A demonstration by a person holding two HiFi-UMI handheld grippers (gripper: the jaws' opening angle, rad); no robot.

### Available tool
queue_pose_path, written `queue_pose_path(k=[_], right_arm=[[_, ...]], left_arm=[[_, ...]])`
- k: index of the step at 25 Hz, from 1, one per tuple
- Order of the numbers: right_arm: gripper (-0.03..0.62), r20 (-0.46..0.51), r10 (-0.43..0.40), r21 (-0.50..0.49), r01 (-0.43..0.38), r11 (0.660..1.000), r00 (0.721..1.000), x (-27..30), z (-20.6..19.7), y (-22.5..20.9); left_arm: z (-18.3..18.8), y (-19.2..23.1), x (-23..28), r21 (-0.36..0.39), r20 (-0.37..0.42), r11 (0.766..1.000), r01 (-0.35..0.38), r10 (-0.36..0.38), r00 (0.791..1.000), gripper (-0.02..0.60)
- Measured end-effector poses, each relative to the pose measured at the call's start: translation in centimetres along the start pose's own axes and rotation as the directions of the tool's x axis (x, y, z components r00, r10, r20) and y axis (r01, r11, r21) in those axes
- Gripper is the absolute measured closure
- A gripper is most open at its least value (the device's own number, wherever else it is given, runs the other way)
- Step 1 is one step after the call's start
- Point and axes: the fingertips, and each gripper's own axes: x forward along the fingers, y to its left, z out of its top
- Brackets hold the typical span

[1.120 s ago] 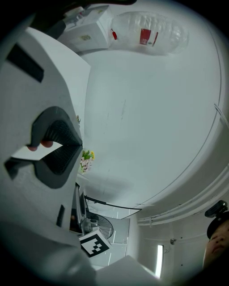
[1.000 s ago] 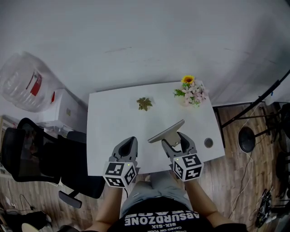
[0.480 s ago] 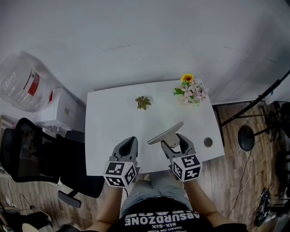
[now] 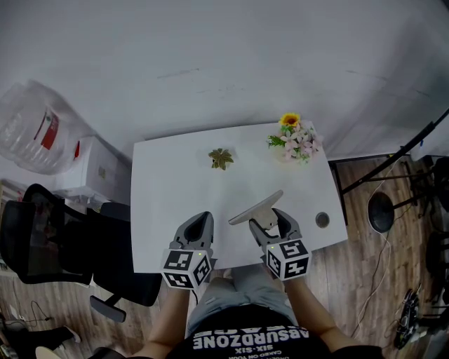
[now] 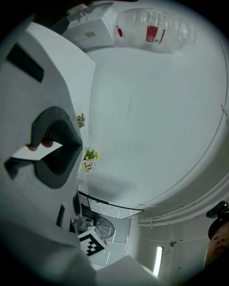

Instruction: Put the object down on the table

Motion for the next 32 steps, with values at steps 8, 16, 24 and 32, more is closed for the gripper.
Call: queue_pose_path(k=[8, 16, 24, 32], right_arm=[[0.307, -0.028, 0.005, 0.008, -0.005, 1.0, 1.0, 0.6, -1.1, -0.3], [0.307, -0.053, 0.007, 0.007, -0.007, 1.0, 0.999, 1.1, -2.0, -0.6], [0.307, -0.077, 0.007, 0.008, -0.007, 1.0, 0.997, 1.5, -3.2, -0.7], [0.307, -0.103, 0.008, 0.01, -0.007, 1.0, 0.995, 1.7, -4.3, -0.8]], left_arm=[[-0.1, 0.0, 0.4, 0.003, -0.009, 1.0, -0.001, 0.001, 1.0, 0.577], [-0.3, -0.1, 0.6, 0.004, -0.017, 1.0, 0.0, 0.0, 1.0, 0.577], [-0.5, -0.2, 0.8, 0.008, -0.023, 1.0, 0.007, -0.007, 1.0, 0.577], [-0.7, -0.4, 0.9, 0.011, -0.03, 1.0, 0.015, -0.015, 0.999, 0.577]])
